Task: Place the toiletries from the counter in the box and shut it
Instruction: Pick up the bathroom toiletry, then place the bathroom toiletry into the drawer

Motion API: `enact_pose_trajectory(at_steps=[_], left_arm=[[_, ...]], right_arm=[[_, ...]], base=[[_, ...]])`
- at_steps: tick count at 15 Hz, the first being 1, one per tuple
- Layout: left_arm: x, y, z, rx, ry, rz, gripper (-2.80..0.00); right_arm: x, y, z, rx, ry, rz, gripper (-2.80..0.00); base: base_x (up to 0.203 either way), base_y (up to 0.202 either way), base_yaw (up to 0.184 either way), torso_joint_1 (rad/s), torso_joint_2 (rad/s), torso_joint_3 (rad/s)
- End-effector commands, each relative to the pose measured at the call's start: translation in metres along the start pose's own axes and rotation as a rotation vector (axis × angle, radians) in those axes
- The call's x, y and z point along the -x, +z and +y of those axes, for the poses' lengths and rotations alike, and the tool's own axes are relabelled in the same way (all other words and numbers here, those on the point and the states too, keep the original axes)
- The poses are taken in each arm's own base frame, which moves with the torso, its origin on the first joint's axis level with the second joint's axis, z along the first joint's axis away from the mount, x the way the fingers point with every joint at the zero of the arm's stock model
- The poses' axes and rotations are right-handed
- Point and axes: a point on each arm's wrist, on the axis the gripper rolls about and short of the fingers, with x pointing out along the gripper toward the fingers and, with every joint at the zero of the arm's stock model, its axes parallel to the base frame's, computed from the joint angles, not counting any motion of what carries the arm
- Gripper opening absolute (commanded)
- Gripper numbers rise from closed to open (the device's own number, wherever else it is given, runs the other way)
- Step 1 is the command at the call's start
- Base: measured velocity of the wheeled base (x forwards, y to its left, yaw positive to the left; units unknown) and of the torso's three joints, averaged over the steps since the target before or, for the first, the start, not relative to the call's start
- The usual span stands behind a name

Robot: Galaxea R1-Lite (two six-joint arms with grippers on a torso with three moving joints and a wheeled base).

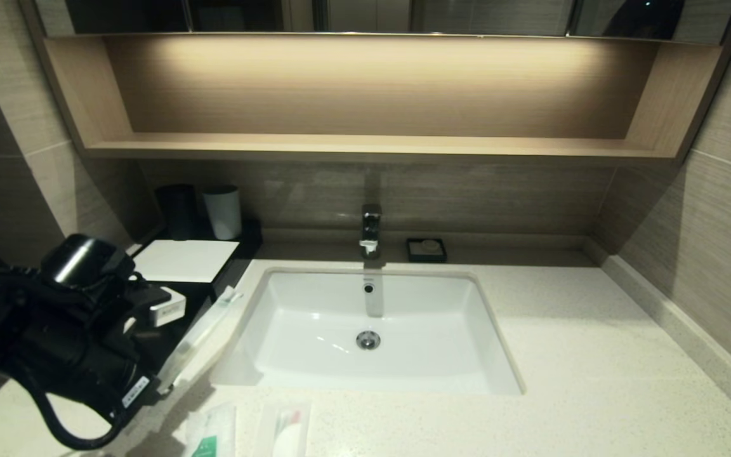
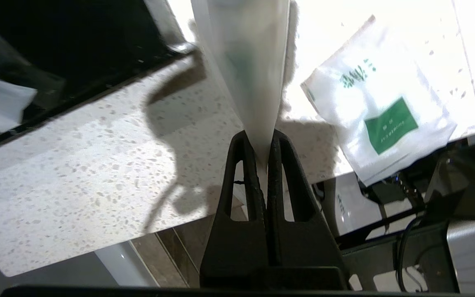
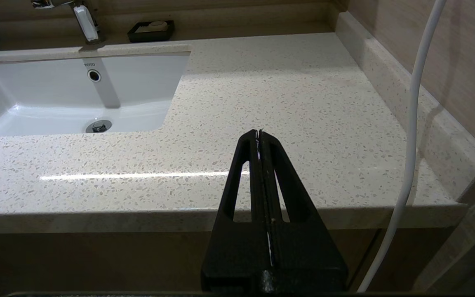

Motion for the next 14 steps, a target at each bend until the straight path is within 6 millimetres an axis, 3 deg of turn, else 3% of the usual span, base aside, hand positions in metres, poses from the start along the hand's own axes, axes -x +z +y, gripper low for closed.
enact_pose_trajectory(at_steps=[1,8,14], left_arm=[[0.013,0.006,0.007,0.095,0.075,-0.043,-2.80],[0.009,-0.001,0.038,0.554,0.220,-0.012,-2.80],[-0.004,-0.036,0.052,0.705,0.247,0.150,-2.80]], right_arm=[[0.000,0.000,0.000,0.000,0.000,0.001,-2.80],[0.000,0.000,0.000,0.000,0.000,0.001,-2.80],[0.000,0.000,0.000,0.000,0.000,0.000,-2.80]], base=[[0.000,0.000,0.000,0.000,0.00,0.000],[0.000,0.000,0.000,0.000,0.00,0.000],[0.000,0.000,0.000,0.000,0.00,0.000]])
